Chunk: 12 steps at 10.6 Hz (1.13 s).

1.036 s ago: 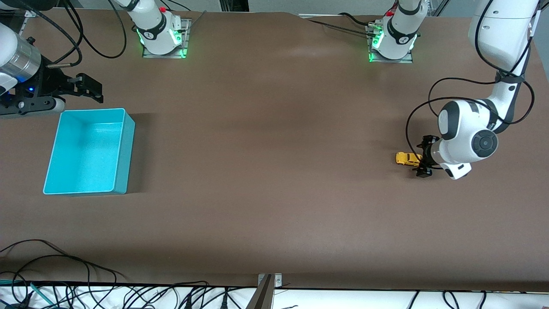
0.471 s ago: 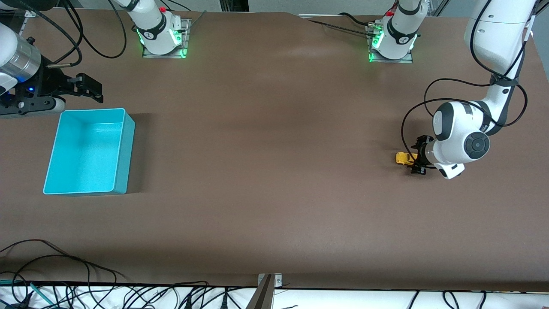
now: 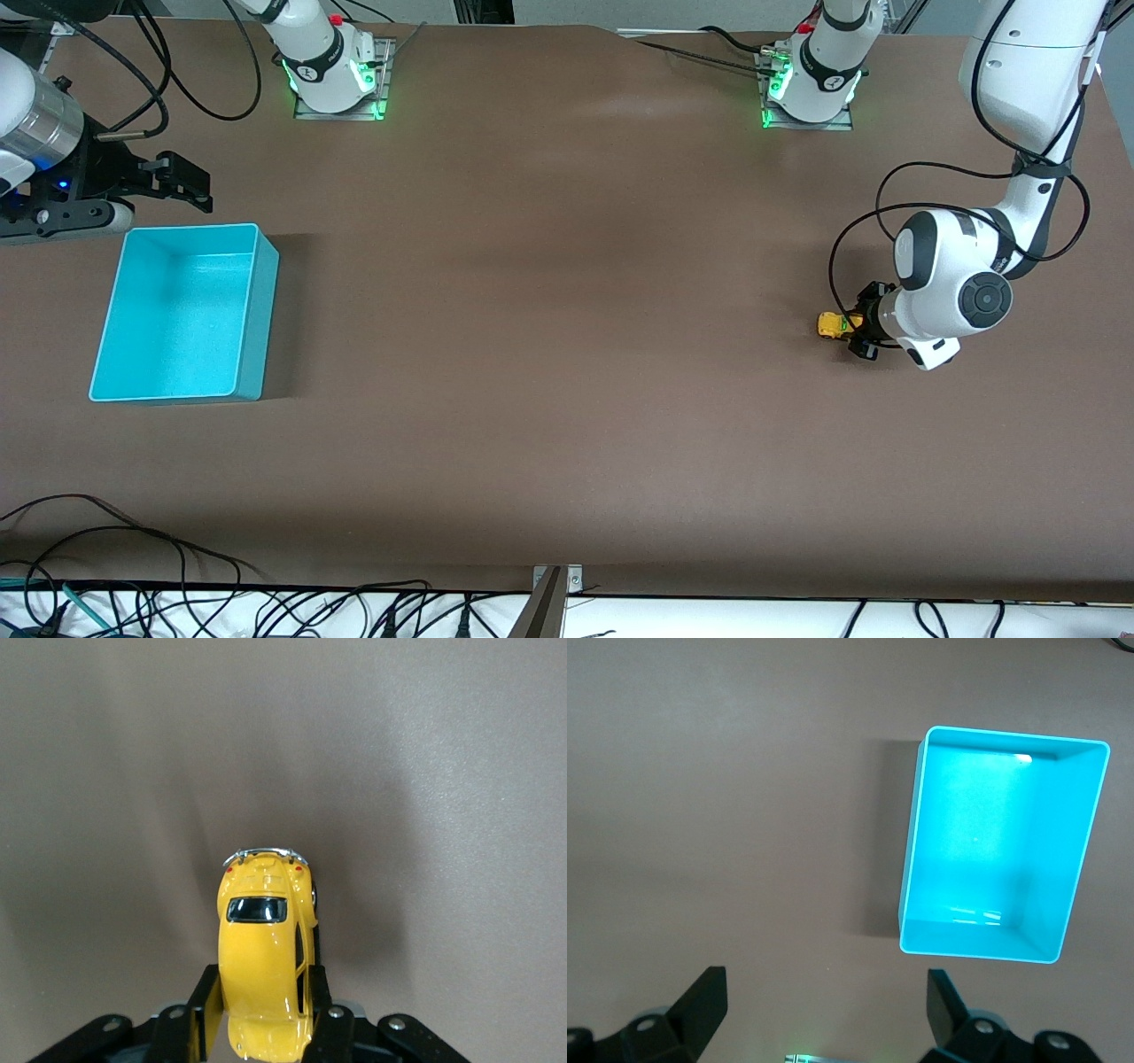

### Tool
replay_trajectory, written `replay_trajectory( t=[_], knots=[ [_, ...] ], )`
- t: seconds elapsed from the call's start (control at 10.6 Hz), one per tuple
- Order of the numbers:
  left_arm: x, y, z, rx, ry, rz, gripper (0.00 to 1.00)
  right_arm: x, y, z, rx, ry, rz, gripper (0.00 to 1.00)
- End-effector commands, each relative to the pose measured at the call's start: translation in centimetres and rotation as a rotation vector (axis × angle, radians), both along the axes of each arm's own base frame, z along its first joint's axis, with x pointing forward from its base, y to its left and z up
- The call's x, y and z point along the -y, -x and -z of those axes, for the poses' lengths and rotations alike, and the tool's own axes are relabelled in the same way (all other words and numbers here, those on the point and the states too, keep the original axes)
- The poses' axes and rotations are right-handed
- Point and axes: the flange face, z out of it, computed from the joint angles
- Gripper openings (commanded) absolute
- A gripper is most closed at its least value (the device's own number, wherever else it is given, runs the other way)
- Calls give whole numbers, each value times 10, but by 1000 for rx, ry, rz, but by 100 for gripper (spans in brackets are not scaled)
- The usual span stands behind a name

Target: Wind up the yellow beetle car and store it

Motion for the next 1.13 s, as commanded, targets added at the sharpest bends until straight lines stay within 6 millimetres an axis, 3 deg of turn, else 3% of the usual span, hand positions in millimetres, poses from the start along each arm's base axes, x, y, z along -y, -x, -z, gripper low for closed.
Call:
replay_trajectory(
  t=[0.0, 0.19, 0.57, 0.85, 1.04],
  knots=[
    [25, -4, -30, 31, 13, -51, 0, 2, -1, -6, 1, -16, -7, 100],
    [55, -7, -37, 37, 17, -103, 0, 2, -1, -6, 1, -16, -6, 100],
    [118, -9, -17, 53, 35, -193, 0, 2, -1, -6, 4, -18, -4, 100],
    [117, -7, 1, 44, 29, -190, 0, -5, 0, -9, 7, -32, -10, 100],
    [110, -9, 9, 36, 29, -174, 0, 6, 0, -6, -7, -31, 0, 100]
  ],
)
